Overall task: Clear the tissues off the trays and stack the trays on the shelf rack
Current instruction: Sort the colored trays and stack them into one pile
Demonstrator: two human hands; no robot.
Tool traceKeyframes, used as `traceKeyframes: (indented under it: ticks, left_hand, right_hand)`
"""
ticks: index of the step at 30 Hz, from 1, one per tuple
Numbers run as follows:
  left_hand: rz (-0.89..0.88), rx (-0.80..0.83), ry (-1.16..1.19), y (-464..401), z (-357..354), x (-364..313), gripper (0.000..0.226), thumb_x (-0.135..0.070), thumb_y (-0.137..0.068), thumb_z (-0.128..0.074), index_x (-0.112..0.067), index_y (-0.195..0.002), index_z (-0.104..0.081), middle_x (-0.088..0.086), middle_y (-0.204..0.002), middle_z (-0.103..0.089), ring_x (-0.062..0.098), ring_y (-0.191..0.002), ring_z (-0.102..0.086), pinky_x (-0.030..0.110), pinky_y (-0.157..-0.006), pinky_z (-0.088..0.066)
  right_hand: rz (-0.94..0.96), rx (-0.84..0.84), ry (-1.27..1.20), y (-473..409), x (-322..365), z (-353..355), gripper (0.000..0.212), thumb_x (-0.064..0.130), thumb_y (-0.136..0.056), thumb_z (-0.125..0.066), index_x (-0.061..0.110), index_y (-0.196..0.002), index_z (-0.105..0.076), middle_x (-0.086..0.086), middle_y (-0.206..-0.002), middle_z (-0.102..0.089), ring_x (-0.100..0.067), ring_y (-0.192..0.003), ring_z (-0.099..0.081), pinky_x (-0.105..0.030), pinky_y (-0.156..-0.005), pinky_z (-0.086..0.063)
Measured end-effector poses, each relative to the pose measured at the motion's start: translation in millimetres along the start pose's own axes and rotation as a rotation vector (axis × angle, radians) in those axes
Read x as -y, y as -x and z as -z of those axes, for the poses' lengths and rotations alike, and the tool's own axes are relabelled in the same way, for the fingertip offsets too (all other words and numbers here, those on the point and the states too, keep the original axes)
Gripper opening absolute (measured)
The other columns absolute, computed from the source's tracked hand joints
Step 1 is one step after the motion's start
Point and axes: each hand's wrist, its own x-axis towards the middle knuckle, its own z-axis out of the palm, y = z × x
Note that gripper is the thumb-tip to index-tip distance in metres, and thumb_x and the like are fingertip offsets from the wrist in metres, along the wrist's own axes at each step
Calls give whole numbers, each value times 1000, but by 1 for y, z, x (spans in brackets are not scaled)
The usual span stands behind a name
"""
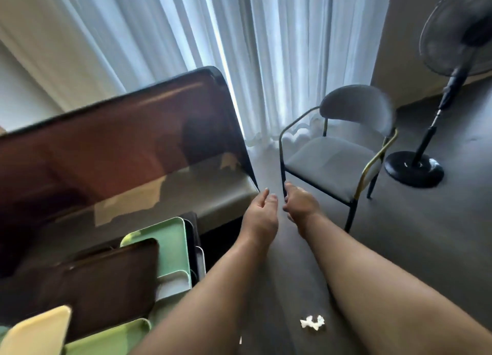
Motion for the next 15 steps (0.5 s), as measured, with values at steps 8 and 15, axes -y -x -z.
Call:
traceKeyframes:
  ticks: [8, 15]
  left_hand:
    - [-187, -150, 125, 61, 148, -76, 43, -29, -103, -49, -21, -145, -47, 12, -142, -56, 34, -133, -50, 47, -109, -40]
    - [-490, -336, -17, 130, 298, -173, 48, -44, -92, -50, -28, -137, -56, 13, -135, -62, 32, -125, -58, 52, -105, -46]
  right_hand:
    - [226, 146, -7, 80, 124, -128, 41, 57, -86, -50, 19, -73, -59, -2, -71, -57, -24, -70, -55, -51, -83, -49]
    - [564, 216, 89, 185, 269, -227, 22, 40, -103, -43, 21, -104, -54, -1, -100, -57, -6, -70, -52, -15, -59, -44]
